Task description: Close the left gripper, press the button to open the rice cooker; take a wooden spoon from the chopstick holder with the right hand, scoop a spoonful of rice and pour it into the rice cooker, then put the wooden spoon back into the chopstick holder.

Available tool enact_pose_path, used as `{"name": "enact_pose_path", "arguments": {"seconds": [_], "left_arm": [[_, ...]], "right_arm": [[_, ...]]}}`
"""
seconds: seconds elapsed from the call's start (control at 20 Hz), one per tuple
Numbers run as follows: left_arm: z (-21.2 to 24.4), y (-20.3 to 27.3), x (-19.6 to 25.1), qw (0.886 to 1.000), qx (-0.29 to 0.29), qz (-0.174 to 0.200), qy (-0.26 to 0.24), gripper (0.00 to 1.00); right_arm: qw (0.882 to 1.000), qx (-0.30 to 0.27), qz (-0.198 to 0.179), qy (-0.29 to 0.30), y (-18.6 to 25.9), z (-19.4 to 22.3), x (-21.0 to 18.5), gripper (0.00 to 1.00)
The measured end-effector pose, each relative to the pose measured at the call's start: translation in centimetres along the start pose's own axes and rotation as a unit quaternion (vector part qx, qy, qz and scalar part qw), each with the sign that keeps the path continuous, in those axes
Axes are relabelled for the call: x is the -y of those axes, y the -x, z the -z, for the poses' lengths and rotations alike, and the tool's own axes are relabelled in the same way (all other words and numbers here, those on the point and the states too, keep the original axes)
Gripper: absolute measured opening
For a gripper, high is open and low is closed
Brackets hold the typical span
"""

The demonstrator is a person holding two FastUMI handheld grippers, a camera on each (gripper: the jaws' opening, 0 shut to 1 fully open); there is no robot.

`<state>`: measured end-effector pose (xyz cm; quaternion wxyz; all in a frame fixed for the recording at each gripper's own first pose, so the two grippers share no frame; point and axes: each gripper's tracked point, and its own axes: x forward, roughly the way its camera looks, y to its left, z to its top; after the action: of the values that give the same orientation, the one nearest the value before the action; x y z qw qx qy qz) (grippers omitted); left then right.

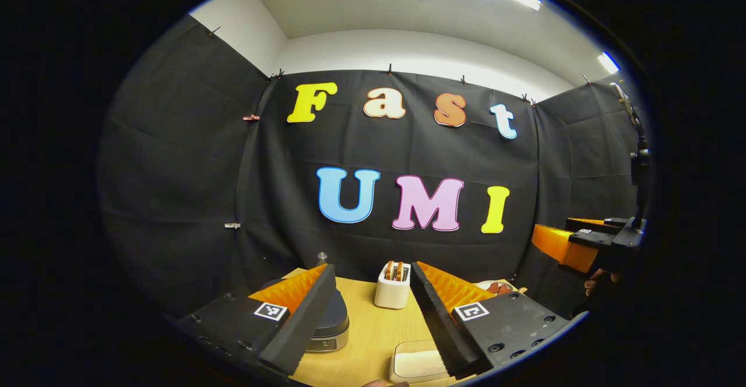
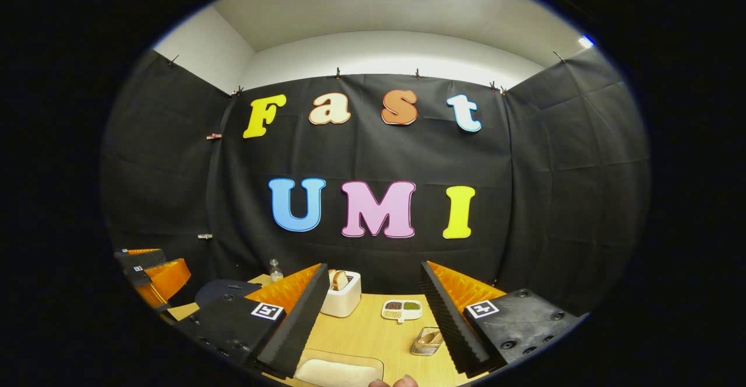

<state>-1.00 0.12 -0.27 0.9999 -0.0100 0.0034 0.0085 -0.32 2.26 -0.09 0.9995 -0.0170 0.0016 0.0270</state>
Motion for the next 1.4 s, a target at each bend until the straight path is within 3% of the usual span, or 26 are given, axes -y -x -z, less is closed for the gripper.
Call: {"name": "enact_pose_path", "arguments": {"seconds": [0.65, 1.15, 1.35, 1.4], "left_arm": [[0.2, -0.1, -1.5, 1.0, 0.0, -0.015, -0.011, 0.89], [4.5, -3.8, -4.5, 0.997, -0.049, -0.051, 0.006, 0.88], [6.9, -6.9, -7.4, 0.991, -0.077, -0.104, 0.016, 0.77], [7.2, -7.4, -7.8, 0.99, -0.082, -0.116, 0.018, 0.69]], "right_arm": [[1.0, -0.01, -0.023, 0.013, 0.2, 0.9, -2.0, 0.98], [0.997, -0.046, -0.056, 0.0, 0.0, 3.8, -2.2, 0.98], [0.994, -0.062, -0.09, -0.011, -0.9, 5.3, -1.9, 0.98], [0.993, -0.063, -0.095, -0.018, -1.1, 5.4, -1.7, 0.98]]}}
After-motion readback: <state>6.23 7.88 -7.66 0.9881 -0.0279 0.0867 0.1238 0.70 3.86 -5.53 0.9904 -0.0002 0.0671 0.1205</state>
